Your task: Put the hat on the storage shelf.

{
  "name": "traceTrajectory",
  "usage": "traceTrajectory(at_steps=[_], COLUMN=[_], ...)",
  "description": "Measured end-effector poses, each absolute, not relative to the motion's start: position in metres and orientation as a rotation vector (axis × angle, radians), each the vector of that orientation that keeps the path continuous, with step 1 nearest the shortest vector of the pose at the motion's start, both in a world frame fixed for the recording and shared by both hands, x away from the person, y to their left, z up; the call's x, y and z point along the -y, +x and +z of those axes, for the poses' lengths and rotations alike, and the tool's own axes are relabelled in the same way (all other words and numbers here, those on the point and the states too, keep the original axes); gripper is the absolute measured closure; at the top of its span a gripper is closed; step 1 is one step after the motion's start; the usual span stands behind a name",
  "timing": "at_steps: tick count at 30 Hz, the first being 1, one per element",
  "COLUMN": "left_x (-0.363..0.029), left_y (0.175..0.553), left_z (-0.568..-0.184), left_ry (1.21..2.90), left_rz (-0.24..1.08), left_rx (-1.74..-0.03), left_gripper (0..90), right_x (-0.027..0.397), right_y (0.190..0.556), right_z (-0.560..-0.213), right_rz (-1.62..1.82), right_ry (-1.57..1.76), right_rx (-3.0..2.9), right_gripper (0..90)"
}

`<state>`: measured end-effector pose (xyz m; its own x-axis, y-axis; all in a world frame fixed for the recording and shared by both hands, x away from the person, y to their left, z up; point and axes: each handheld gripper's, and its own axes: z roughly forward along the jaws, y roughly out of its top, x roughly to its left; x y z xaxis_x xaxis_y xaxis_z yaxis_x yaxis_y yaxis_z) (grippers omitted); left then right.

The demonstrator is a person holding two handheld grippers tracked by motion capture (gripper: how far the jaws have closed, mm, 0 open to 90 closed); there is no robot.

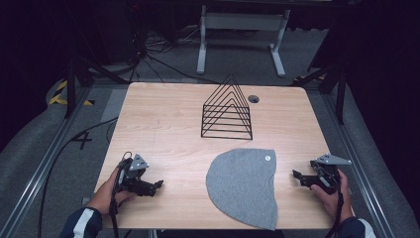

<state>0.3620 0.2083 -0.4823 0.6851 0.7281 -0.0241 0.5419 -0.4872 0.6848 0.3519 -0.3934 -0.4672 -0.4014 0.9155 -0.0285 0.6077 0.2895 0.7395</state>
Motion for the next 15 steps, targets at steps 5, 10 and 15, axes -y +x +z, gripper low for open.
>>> traceTrajectory(at_steps=[5,10,15], left_x=[-0.208,-0.208,-0.197], left_y=[0.365,0.367,0.369], left_z=[-0.482,-0.482,-0.477], left_ry=[2.226,2.268,2.283], left_rz=[0.351,0.306,0.281], left_rx=[-0.934,-0.797,-0.739], left_gripper=[0.0,0.2,10.6], right_x=[0.393,0.393,0.393], right_y=[0.352,0.353,0.357], right_z=[-0.467,-0.467,-0.461], right_rz=[0.911,0.905,0.859], right_ry=[1.362,1.358,1.364], right_rx=[-2.112,-2.116,-2.179], right_gripper=[14.3,15.1,20.2])
